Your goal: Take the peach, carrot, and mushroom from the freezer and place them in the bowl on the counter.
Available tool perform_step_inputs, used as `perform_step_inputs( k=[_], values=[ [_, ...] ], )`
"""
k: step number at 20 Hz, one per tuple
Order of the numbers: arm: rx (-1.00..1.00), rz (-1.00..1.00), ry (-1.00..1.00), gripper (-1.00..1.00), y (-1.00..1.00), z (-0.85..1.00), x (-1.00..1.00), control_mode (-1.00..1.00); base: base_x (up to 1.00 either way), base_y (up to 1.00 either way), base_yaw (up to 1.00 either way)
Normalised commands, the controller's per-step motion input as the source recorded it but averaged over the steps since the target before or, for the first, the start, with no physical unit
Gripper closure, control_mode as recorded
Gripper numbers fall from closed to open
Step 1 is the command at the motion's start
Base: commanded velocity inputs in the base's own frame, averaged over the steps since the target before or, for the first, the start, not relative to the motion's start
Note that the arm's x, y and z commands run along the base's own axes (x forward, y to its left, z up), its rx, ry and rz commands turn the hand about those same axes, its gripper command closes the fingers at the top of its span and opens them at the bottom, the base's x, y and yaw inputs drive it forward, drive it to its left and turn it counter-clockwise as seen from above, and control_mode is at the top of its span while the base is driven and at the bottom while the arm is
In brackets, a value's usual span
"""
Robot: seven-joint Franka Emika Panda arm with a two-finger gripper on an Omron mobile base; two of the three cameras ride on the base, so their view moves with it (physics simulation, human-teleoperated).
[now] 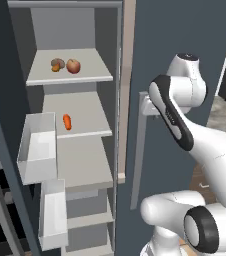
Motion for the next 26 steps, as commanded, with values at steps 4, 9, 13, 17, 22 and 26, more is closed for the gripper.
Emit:
perform_step_inputs(
  k=[4,9,13,17,22,26],
  values=[
    [-0.01,0.0,0.0,-1.0,0.0,-0.01,-0.33,-1.0,0.0,0.0,0.0],
    [0.0,0.0,0.0,-1.0,-0.03,-0.01,-0.27,-1.0,0.0,0.0,0.0],
    [0.0,0.0,-0.01,-1.0,0.0,0.0,-0.18,1.0,-0.18,0.33,0.0],
    [0.0,0.0,0.0,-1.0,0.0,0.0,0.0,1.0,0.09,0.56,0.0],
    [0.0,0.0,0.0,-1.0,0.0,0.0,0.0,1.0,0.43,0.49,0.0],
    [0.0,0.0,0.0,-1.0,0.0,0.0,0.0,1.0,0.71,0.35,0.0]
  ],
)
